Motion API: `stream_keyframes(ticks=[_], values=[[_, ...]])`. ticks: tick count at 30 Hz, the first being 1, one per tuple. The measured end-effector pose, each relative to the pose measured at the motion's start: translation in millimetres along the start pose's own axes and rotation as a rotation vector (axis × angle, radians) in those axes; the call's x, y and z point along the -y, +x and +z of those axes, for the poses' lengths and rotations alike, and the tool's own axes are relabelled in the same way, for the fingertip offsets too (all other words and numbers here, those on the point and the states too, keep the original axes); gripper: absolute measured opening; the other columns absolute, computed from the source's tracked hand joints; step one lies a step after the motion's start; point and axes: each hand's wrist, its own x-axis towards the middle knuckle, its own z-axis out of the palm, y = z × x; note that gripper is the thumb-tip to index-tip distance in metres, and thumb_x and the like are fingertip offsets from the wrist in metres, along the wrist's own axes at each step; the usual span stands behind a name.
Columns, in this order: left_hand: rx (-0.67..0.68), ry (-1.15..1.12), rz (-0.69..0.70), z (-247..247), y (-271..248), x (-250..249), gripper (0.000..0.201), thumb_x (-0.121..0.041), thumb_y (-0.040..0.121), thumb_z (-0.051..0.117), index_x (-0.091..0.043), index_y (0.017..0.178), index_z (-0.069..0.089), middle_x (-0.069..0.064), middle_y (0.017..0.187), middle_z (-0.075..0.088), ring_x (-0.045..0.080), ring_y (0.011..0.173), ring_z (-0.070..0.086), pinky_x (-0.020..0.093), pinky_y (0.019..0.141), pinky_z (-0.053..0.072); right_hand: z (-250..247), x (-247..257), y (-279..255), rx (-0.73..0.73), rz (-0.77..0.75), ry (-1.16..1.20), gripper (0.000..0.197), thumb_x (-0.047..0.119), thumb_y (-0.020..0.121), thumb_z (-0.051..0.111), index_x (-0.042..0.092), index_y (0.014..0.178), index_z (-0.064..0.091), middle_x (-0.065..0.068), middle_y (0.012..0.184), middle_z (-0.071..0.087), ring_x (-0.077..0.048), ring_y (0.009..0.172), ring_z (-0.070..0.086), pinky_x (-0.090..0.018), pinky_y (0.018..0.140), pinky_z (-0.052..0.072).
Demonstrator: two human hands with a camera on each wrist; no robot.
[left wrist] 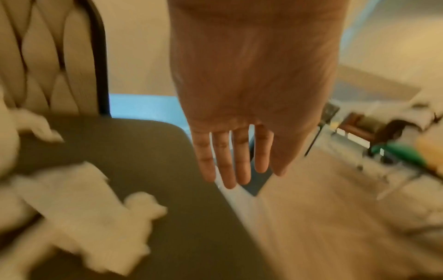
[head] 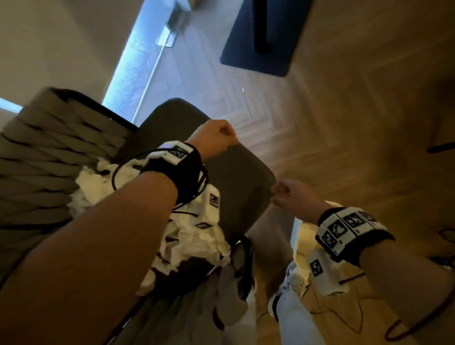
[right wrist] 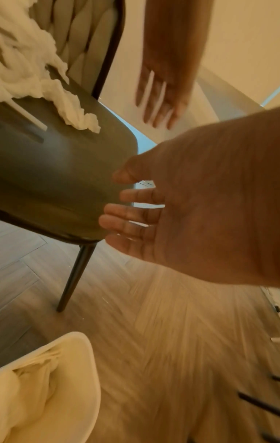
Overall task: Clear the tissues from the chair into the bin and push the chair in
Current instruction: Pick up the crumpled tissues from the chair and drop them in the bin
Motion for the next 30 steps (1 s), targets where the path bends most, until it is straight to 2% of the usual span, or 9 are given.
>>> stream_keyframes(ticks=[4, 7, 10, 13, 16, 19, 24, 28, 30], values=[[0.235, 0.725, -0.1, -14.7, -1.9, 97.0, 0.079, -0.051, 0.075, 0.069, -0.031, 0.142, 0.032, 0.006, 0.142, 0.036, 0.031, 0.126, 0.045, 0.045, 0.096, 0.048, 18.8, 22.6, 25.3, 0.07, -0.032, -0.135, 0.029, 0.023, 0.085, 0.067, 0.017, 0.113, 0.061, 0.003, 0.094, 0.062, -0.014, 0.087, 0.059, -0.026, 0.075, 0.045], [0.301, 0.834, -0.16, 2.4, -5.8, 141.3, 0.098, -0.059, 0.067, 0.071, -0.033, 0.146, 0.019, 0.007, 0.151, 0.023, 0.035, 0.13, 0.041, 0.049, 0.094, 0.048, 38.9, 41.8, 40.3, 0.134, -0.084, -0.204, 0.04, 0.031, 0.082, 0.07, 0.022, 0.119, 0.057, 0.006, 0.094, 0.063, -0.01, 0.085, 0.06, -0.025, 0.074, 0.047], [0.189, 0.721, -0.076, 20.4, -11.7, 162.6, 0.068, -0.036, 0.08, 0.068, -0.022, 0.137, 0.034, 0.011, 0.138, 0.037, 0.034, 0.117, 0.053, 0.047, 0.087, 0.053, 60.1, 69.3, 50.2, 0.26, -0.107, -0.296, 0.054, 0.036, 0.08, 0.072, 0.028, 0.128, 0.05, 0.008, 0.106, 0.056, -0.008, 0.089, 0.055, -0.024, 0.078, 0.046], [0.049, 0.567, -0.02, 20.5, -15.0, 174.3, 0.034, -0.018, 0.088, 0.057, -0.017, 0.121, 0.049, 0.009, 0.121, 0.052, 0.03, 0.108, 0.058, 0.042, 0.085, 0.051, 87.1, 97.5, 53.9, 0.353, -0.297, -0.537, 0.075, 0.044, 0.073, 0.075, 0.031, 0.137, 0.037, 0.004, 0.123, 0.048, -0.013, 0.096, 0.056, -0.031, 0.08, 0.051], [-0.104, 0.423, -0.047, 0.9, -17.9, 177.6, 0.032, -0.012, 0.088, 0.057, -0.017, 0.119, 0.053, 0.006, 0.119, 0.056, 0.025, 0.108, 0.059, 0.038, 0.09, 0.05, 120.8, 116.3, 52.7, 0.478, -0.536, -0.868, 0.1, 0.053, 0.066, 0.075, 0.028, 0.146, 0.021, -0.002, 0.139, 0.035, -0.026, 0.112, 0.05, -0.041, 0.086, 0.052], [-0.265, 0.295, -0.044, -28.3, -25.2, 181.1, 0.031, -0.012, 0.088, 0.058, -0.017, 0.119, 0.054, 0.005, 0.117, 0.058, 0.021, 0.106, 0.059, 0.035, 0.091, 0.051, 147.7, 124.3, 54.7, 0.563, -0.633, -1.075, 0.111, 0.059, 0.062, 0.075, 0.029, 0.148, 0.013, -0.005, 0.148, 0.026, -0.031, 0.122, 0.04, -0.047, 0.092, 0.048], [-0.433, 0.109, -0.09, -62.0, -38.8, 197.3, 0.027, -0.016, 0.091, 0.056, -0.016, 0.117, 0.056, 0.004, 0.113, 0.06, 0.017, 0.102, 0.059, 0.027, 0.086, 0.048, 173.6, 130.6, 62.6, 0.659, -0.579, -1.198, 0.093, 0.04, 0.075, 0.073, 0.023, 0.148, 0.018, -0.01, 0.147, 0.033, -0.033, 0.125, 0.042, -0.047, 0.098, 0.042], [-0.317, 0.035, -0.125, -62.2, -49.3, 210.3, 0.015, -0.017, 0.093, 0.052, -0.015, 0.105, 0.06, 0.001, 0.1, 0.061, 0.014, 0.089, 0.059, 0.026, 0.079, 0.048, 183.2, 138.8, 65.4, 0.719, -0.551, -1.212, 0.053, 0.026, 0.085, 0.064, 0.014, 0.133, 0.046, -0.012, 0.13, 0.054, -0.033, 0.116, 0.054, -0.043, 0.094, 0.047], [-0.246, 0.004, -0.139, -57.3, -55.0, 215.4, 0.008, -0.016, 0.093, 0.051, -0.016, 0.092, 0.059, -0.002, 0.088, 0.059, 0.011, 0.077, 0.055, 0.021, 0.068, 0.044, 182.1, 145.0, 64.8, 0.744, -0.493, -1.153, 0.047, 0.023, 0.087, 0.061, 0.013, 0.132, 0.049, -0.012, 0.131, 0.054, -0.032, 0.118, 0.054, -0.04, 0.097, 0.046]])
